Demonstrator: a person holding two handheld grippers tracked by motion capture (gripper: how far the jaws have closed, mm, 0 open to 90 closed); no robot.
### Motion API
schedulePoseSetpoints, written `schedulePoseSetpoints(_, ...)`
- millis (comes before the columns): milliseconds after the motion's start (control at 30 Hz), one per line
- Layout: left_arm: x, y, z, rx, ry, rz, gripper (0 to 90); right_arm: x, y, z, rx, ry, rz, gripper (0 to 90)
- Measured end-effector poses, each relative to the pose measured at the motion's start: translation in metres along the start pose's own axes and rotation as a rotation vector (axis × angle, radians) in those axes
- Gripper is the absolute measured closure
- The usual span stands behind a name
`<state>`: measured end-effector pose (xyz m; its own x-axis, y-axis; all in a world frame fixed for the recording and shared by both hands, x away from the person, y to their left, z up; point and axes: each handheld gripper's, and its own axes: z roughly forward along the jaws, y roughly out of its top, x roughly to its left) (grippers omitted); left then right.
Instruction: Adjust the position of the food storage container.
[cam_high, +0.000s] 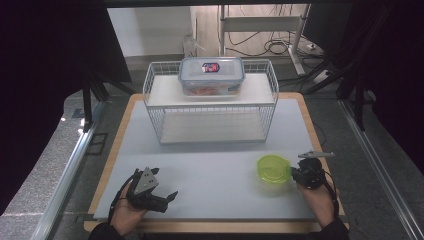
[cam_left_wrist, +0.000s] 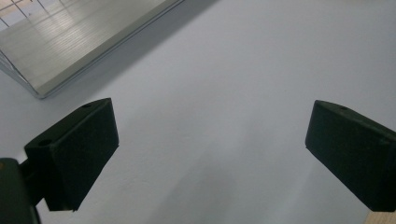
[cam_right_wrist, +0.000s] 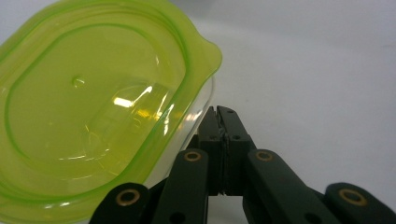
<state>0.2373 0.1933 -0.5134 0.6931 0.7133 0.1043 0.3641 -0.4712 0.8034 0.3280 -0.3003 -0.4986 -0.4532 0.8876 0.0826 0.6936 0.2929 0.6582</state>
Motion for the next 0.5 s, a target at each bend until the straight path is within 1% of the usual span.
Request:
schedulePoseSetpoints(67, 0.0, 0.0, 0.0, 0.003, -0.001, 0.003, 2.5, -0.002, -0.002, 0.004, 0.009, 0.026, 0.018, 89.6)
schedulePoseSetpoints(167, 0.0, 0.0, 0.001, 0.007, -0.001, 0.009, 2.6, -0.001, -0.002, 0.009, 0.019, 0.062, 0.012, 89.7)
schedulePoseSetpoints(267, 0.0, 0.0, 0.001, 0.008, 0.0, 0.01, 2.6, 0.002, 0.0, 0.012, 0.019, 0.075, 0.008, 89.7)
schedulePoseSetpoints(367, -0.001, 0.0, 0.001, 0.006, 0.001, 0.008, 2.6, 0.004, 0.002, 0.017, 0.018, 0.102, 0.01, 89.7)
schedulePoseSetpoints(400, -0.001, 0.0, 0.001, 0.007, 0.001, 0.008, 2.6, 0.004, 0.003, 0.018, 0.024, 0.113, 0.02, 89.7)
schedulePoseSetpoints(500, -0.001, 0.0, 0.001, 0.008, 0.001, 0.009, 2.6, 0.006, 0.005, 0.023, 0.023, 0.131, 0.027, 89.7)
